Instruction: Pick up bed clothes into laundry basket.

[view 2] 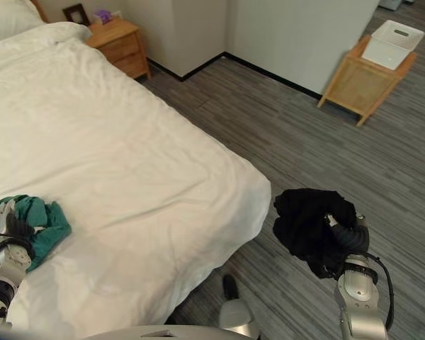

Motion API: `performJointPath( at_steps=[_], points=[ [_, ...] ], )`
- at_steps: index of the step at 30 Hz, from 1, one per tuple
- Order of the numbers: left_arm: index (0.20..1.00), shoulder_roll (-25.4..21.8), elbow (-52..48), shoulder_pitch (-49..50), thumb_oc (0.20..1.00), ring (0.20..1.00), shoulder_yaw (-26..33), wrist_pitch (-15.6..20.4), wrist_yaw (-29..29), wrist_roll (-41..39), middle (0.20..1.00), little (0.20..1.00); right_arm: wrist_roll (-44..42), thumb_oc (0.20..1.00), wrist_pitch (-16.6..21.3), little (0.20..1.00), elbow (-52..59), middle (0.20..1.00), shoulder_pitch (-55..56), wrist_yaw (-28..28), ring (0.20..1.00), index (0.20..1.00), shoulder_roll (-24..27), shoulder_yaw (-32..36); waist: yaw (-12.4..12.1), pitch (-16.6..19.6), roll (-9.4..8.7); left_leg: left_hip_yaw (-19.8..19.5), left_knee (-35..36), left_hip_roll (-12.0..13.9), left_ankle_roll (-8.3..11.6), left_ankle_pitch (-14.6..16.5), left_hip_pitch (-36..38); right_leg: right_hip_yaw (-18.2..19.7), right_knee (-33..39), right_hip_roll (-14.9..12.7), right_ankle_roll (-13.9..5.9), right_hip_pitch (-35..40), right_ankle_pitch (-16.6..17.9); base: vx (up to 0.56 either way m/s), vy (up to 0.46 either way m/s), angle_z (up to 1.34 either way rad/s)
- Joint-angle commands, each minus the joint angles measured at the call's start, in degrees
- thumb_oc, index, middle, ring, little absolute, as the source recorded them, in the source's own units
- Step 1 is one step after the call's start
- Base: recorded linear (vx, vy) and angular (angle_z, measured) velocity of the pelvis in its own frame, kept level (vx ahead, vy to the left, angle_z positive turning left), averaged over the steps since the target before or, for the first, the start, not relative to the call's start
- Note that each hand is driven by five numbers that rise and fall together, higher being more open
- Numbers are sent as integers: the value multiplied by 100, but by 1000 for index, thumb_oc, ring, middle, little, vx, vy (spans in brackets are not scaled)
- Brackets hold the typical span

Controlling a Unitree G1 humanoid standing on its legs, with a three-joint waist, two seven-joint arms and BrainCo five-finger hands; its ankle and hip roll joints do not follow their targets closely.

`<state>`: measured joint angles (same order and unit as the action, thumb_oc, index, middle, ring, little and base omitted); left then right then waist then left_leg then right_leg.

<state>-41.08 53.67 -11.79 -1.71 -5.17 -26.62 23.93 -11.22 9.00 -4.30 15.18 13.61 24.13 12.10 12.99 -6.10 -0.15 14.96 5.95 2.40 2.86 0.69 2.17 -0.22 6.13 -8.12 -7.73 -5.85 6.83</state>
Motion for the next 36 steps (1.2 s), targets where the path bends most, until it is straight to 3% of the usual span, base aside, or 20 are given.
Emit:
performJointPath(
  at_steps=[1,8,10,12,17,18,19,25,28,33,35,36],
  points=[
    [1000,-231,-3,-191,1000,1000,281,-127,-74,399,1000,1000,160,200,339,200,291,200,-458,118,200,200,56,289,-149,-53,29,-89,-95,39,120,90,-130,-58,-113,-314,-507,380,-207,0,0,0],
    [1000,83,50,-88,1000,1000,180,-149,100,518,1000,1000,218,200,269,200,259,200,-606,80,200,200,109,318,-236,-182,14,-157,-95,27,117,24,-334,-115,-113,-335,-471,225,-182,-27,11,6],
    [1000,140,695,-517,1000,1000,-214,-169,178,535,1000,1000,100,200,381,200,262,200,-936,123,200,200,290,248,-189,-568,-97,-243,-95,72,130,-173,-835,-39,-137,-264,-443,-269,-38,-229,-7,0],
    [1000,112,1022,-762,1000,1000,-416,-150,234,530,1000,1000,19,200,474,200,300,200,-1071,182,200,200,384,282,-157,-731,-176,-262,-95,147,164,-281,-1129,-20,-127,-219,-432,-563,66,-160,-30,4],
    [1000,-32,1427,-1219,1000,1000,-1003,-71,472,879,1000,1000,-16,200,586,200,351,200,-1274,308,200,200,541,343,-106,-882,-271,-287,-95,326,257,-482,-1726,-83,-113,-142,-449,-1114,189,-104,-44,5],
    [809,-42,1448,-1282,809,809,-1140,-39,542,983,809,809,-36,200,616,200,375,200,-1350,327,200,200,584,347,-97,-933,-287,-296,-95,361,280,-513,-1834,-92,-113,-145,-460,-1216,204,-106,-18,-4],
    [200,-31,1520,-1390,200,200,-1279,17,695,1057,200,200,-49,200,617,200,340,200,-1429,341,200,200,597,392,-105,-958,-283,-337,-95,404,303,-565,-2056,-148,-113,-150,-473,-1420,217,-106,-17,-4],
    [200,126,1387,-1291,200,200,-1376,62,806,1196,200,200,80,200,625,200,128,200,-1355,345,200,200,560,492,-182,-781,-245,-310,-95,358,280,-408,-1828,-175,-113,-183,-483,-1228,81,15,26,3],
    [200,190,883,-1042,200,200,-1075,218,685,819,200,200,156,200,596,200,172,200,-1158,212,200,200,509,561,-190,-529,-184,-245,-95,273,240,-257,-1443,-195,-113,-229,-472,-884,-16,114,49,-5],
    [200,257,-1254,-301,200,200,-50,669,242,-345,200,200,362,200,437,200,235,200,-872,74,200,200,320,697,-220,-142,-69,-186,-95,131,184,-68,-869,-294,-113,-335,-512,-333,-142,118,52,1],
    [200,297,-2743,126,200,200,407,856,-15,-259,200,200,650,200,384,200,341,200,-809,61,200,200,173,709,-224,-101,-77,-96,-95,116,172,-8,-528,-350,-113,-357,-548,-11,-113,63,11,-10],
    [200,299,-2786,165,200,200,438,839,-1,-252,200,200,655,200,378,200,352,200,-808,61,200,200,171,696,-216,-110,-84,-89,-95,116,172,-42,-531,-342,-113,-355,-539,-17,-84,37,-12,-17]
  ],
)
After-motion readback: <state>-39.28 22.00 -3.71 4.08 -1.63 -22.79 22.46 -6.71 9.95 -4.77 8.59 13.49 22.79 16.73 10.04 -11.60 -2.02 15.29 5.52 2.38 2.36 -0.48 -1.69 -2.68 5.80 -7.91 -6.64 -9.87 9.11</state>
